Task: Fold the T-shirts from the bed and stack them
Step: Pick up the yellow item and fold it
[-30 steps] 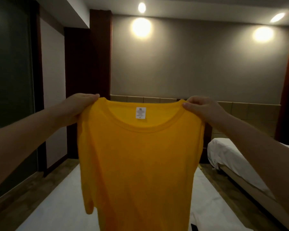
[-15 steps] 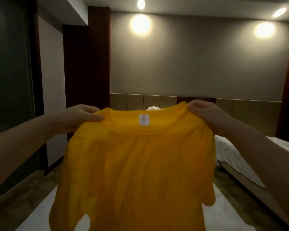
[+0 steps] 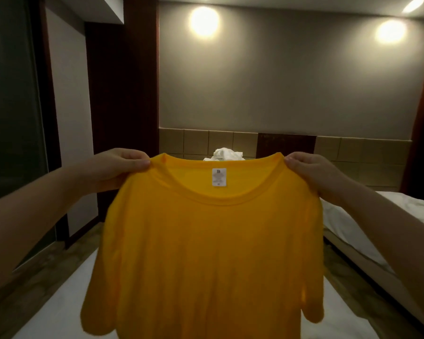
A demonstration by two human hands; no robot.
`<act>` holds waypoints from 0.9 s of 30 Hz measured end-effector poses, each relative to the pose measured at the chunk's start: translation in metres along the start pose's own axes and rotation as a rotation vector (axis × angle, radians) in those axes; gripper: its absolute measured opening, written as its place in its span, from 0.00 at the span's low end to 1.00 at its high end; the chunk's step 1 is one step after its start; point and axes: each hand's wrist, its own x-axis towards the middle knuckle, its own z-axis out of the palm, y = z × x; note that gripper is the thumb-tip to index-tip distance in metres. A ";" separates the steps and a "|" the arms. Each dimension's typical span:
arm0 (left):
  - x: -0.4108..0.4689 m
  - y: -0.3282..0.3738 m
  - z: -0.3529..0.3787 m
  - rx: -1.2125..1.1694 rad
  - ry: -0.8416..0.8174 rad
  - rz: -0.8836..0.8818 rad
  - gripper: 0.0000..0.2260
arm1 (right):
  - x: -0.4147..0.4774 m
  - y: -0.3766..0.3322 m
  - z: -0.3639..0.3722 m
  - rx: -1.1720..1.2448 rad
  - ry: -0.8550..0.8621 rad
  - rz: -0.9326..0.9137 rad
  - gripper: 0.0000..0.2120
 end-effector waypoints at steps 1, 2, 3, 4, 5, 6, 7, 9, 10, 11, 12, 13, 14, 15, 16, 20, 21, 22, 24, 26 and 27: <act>0.000 -0.001 0.003 -0.011 -0.003 -0.004 0.28 | -0.001 0.001 0.001 0.004 -0.039 0.026 0.09; 0.001 -0.002 0.006 -0.021 0.005 -0.013 0.29 | -0.001 0.002 0.001 -0.002 -0.081 0.055 0.09; 0.001 -0.004 0.008 -0.027 0.018 -0.020 0.32 | -0.001 0.004 0.001 -0.022 -0.107 0.081 0.09; 0.003 -0.005 0.010 -0.024 0.030 -0.028 0.35 | 0.000 0.006 0.001 -0.056 -0.123 0.110 0.10; 0.004 -0.007 0.011 -0.017 0.037 -0.038 0.37 | 0.000 0.009 0.002 -0.102 -0.127 0.139 0.12; 0.005 -0.010 0.012 -0.008 0.041 -0.051 0.38 | 0.000 0.013 0.004 -0.144 -0.122 0.162 0.13; 0.006 -0.011 0.014 -0.002 0.048 -0.063 0.38 | 0.000 0.016 0.008 -0.169 -0.103 0.173 0.15; 0.007 -0.015 0.017 0.002 0.089 -0.094 0.42 | 0.000 0.022 0.016 -0.149 -0.052 0.177 0.17; 0.007 -0.017 0.020 0.000 0.108 -0.107 0.43 | 0.000 0.023 0.021 -0.115 -0.021 0.183 0.18; 0.007 -0.019 0.022 -0.010 0.127 -0.118 0.43 | 0.001 0.025 0.025 -0.074 0.016 0.188 0.19; 0.007 -0.019 0.026 -0.029 0.151 -0.127 0.42 | 0.002 0.025 0.029 -0.034 0.052 0.204 0.20; 0.009 -0.019 0.030 -0.050 0.182 -0.135 0.40 | 0.001 0.024 0.032 0.015 0.097 0.227 0.21; 0.010 -0.017 0.036 -0.066 0.218 -0.135 0.36 | 0.002 0.022 0.035 0.065 0.146 0.253 0.23; 0.010 -0.012 0.045 -0.084 0.261 -0.120 0.28 | 0.001 0.019 0.038 0.122 0.197 0.280 0.25; 0.010 -0.008 0.055 -0.102 0.317 -0.095 0.18 | 0.001 0.016 0.042 0.184 0.232 0.314 0.26; 0.001 -0.001 0.104 -0.179 0.556 -0.052 0.05 | -0.023 -0.011 0.073 0.467 0.264 0.449 0.21; -0.004 -0.001 0.119 -0.194 0.601 -0.050 0.05 | -0.036 -0.017 0.086 0.546 0.238 0.454 0.14; -0.009 -0.002 0.136 -0.193 0.640 -0.048 0.05 | -0.050 -0.025 0.101 0.622 0.221 0.462 0.04; -0.020 -0.010 0.169 -0.153 0.690 -0.046 0.07 | -0.077 -0.028 0.134 0.655 0.174 0.401 0.11; -0.030 -0.021 0.197 -0.113 0.706 -0.058 0.08 | -0.100 -0.028 0.167 0.573 0.172 0.321 0.15; -0.035 -0.026 0.207 -0.114 0.718 -0.069 0.08 | -0.109 -0.029 0.178 0.561 0.184 0.290 0.18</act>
